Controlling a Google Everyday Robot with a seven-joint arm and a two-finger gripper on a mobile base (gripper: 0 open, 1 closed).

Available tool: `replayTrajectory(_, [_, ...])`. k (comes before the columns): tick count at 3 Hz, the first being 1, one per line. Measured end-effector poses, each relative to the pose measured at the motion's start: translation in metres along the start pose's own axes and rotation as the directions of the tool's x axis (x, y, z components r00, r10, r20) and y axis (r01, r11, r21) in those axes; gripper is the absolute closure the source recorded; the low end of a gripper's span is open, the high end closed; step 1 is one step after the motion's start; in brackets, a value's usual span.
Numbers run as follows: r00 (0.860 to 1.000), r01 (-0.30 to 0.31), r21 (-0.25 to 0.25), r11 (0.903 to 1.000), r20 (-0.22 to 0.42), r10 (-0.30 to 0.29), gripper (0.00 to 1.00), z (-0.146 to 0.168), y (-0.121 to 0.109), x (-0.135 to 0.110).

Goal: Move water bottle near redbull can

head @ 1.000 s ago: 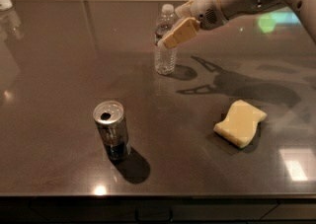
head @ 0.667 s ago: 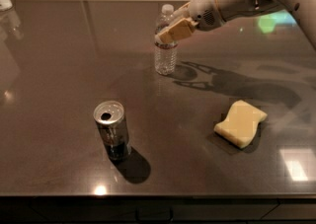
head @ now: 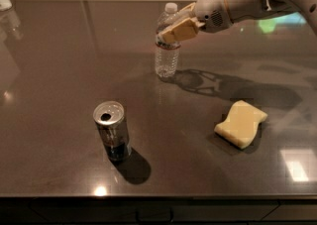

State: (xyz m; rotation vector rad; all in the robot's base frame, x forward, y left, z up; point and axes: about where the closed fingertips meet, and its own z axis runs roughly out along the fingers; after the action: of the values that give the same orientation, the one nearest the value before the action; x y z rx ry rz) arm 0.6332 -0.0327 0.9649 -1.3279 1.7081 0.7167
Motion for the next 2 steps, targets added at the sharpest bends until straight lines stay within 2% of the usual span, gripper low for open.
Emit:
replayTrajectory(1, [1.0,-0.012,-0.052,0.9986,0.021,0.013,1.0,-0.022,0.031,0.001])
replayTrajectory(2, [1.0,-0.01,-0.092,0.9957,0.028,0.013,1.0,-0.044,0.064,0.004])
